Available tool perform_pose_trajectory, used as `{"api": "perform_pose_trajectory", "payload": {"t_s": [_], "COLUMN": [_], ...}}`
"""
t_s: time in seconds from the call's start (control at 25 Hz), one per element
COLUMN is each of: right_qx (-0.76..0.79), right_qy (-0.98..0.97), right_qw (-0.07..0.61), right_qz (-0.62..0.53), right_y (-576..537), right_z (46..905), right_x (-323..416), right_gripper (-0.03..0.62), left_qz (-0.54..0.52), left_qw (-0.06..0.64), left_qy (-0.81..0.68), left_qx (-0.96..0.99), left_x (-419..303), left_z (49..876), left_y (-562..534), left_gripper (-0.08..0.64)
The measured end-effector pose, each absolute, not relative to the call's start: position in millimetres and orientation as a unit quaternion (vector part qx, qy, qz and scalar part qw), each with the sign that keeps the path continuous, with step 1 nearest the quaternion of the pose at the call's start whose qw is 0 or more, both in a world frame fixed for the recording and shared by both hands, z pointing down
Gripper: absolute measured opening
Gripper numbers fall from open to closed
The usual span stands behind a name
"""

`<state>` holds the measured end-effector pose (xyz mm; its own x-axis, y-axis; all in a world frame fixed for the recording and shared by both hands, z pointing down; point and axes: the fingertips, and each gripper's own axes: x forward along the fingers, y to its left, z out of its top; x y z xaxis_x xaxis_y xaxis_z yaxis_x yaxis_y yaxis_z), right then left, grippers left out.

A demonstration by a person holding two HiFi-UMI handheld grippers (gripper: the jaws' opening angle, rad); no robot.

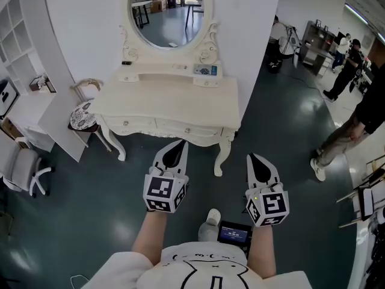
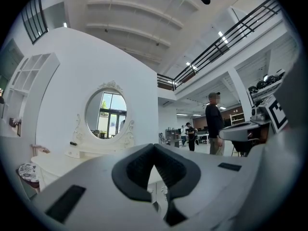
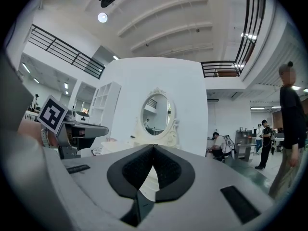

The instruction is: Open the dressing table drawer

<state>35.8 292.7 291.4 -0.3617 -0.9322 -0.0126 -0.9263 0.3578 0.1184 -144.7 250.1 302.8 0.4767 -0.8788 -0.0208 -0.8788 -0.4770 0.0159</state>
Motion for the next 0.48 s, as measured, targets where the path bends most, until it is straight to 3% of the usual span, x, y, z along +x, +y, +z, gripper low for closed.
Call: {"api": "perform_pose_trajectory", "payload": {"t_s": [0.48], "right_qx": [0.541], "right_qy": [-0.84], "right_qw": [0.035], "right_qz": [-0.042], "right_y": [184.7], "right_z": [297.3], "right_x": [77.6], "right_gripper": [0.014], "left_qz": [-0.003], "left_qw": [0.012], "left_qy": [-0.53], "left_qx": [0.848], "left_x": [-100.6], "left_z": [308.8], "left_y": [153.0], "left_gripper": [0.012]}}
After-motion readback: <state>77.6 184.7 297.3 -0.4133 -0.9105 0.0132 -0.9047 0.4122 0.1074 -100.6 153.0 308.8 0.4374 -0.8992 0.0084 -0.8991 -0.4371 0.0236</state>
